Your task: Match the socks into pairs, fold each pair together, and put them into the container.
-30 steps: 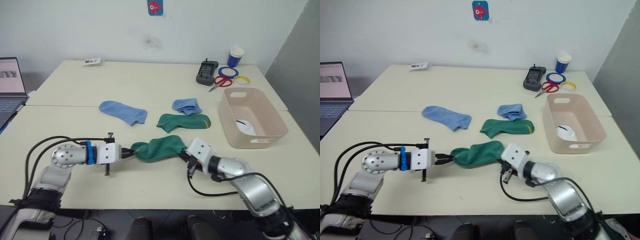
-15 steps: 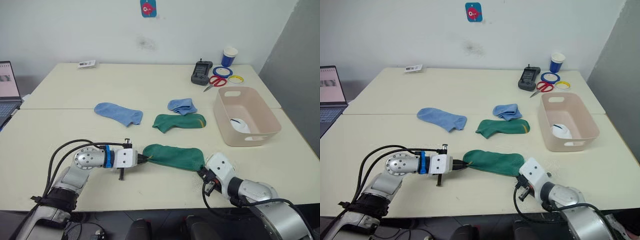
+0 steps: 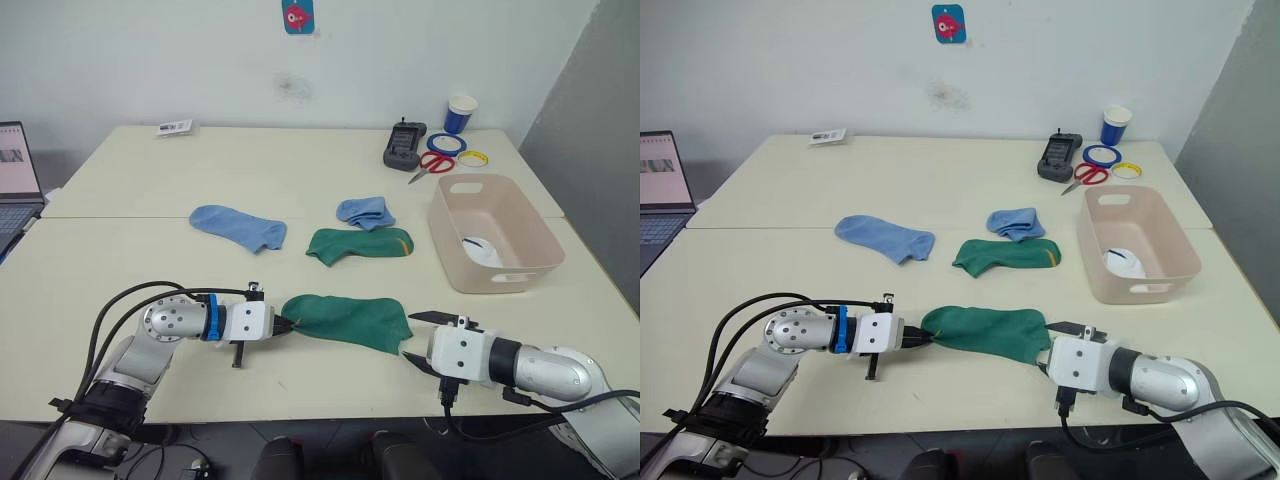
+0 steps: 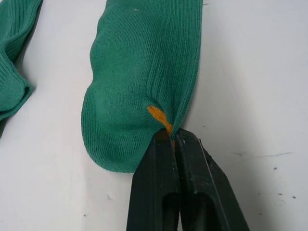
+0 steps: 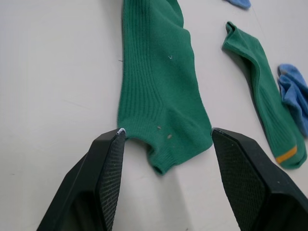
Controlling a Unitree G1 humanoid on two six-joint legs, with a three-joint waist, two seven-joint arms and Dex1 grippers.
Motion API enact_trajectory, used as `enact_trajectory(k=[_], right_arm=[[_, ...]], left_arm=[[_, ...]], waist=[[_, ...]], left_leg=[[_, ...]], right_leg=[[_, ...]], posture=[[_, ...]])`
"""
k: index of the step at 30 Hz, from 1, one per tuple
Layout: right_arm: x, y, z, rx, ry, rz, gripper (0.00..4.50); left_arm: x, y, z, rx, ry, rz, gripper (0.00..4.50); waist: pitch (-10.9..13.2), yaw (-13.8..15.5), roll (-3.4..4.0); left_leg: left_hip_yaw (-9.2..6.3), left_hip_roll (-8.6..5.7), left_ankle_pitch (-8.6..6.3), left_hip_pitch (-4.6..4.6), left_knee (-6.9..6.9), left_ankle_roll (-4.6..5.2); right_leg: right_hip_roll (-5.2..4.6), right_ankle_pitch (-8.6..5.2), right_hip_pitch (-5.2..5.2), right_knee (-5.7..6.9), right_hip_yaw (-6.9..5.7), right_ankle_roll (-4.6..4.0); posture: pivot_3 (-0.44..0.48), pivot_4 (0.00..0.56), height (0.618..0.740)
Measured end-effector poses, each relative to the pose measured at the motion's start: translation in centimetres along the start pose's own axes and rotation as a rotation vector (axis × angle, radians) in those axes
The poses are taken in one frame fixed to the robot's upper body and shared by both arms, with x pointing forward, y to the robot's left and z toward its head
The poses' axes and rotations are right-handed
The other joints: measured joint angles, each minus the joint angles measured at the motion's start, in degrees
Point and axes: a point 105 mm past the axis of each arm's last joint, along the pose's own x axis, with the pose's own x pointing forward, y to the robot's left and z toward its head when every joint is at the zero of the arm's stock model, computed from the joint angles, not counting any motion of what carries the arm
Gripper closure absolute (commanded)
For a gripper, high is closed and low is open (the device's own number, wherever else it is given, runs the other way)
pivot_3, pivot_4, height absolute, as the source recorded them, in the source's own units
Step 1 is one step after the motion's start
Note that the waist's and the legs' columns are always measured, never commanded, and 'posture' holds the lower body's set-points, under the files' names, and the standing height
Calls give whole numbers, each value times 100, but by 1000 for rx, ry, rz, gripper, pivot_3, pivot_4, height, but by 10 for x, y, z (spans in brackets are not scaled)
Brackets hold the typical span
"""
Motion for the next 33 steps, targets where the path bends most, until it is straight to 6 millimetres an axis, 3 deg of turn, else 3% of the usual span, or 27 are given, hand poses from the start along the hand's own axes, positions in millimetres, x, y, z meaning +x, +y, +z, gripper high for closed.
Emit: enact_trajectory(k=[3,12,15,22,26,29,33], right_arm=[[7,8,-22,-97,65,71,1440],[24,5,-12,-211,-41,71,1440],[29,9,-7,-203,-76,78,2067],[31,13,-5,-193,-97,115,4460],[29,14,-4,-155,-117,123,4460],[25,13,7,-20,-170,114,4460],[-1,16,44,275,-311,189,4460]], left_arm=[[0,0,0,0,0,-3,4500],[0,0,1,2,0,-16,4500],[0,-1,1,1,-1,-21,4500],[-1,-2,3,-28,-18,-67,4500],[-4,0,5,-56,-20,-101,4500],[-11,-3,14,-125,-40,-171,4500],[-56,-27,31,-286,32,-426,4500]], waist=[[0,9,1],[-1,3,-1],[0,11,0],[0,13,0],[0,13,0],[2,10,0],[8,-23,-5]], left_leg=[[6,2,0,0,1,0],[7,3,0,5,2,0],[8,5,0,4,1,0],[8,4,0,4,2,0],[9,4,0,4,2,1],[4,8,0,1,2,0],[-12,26,0,4,-2,0]], right_leg=[[0,0,-1,0,3,-1],[9,1,0,4,6,-3],[11,1,0,4,6,-3],[17,1,0,4,6,-4],[25,1,0,4,7,-4],[24,0,-2,7,6,-5],[22,-7,-2,11,-1,-18]], posture=[[0,150,732],[0,150,732],[0,150,732],[0,150,732],[0,150,732],[0,150,732],[0,150,732]])
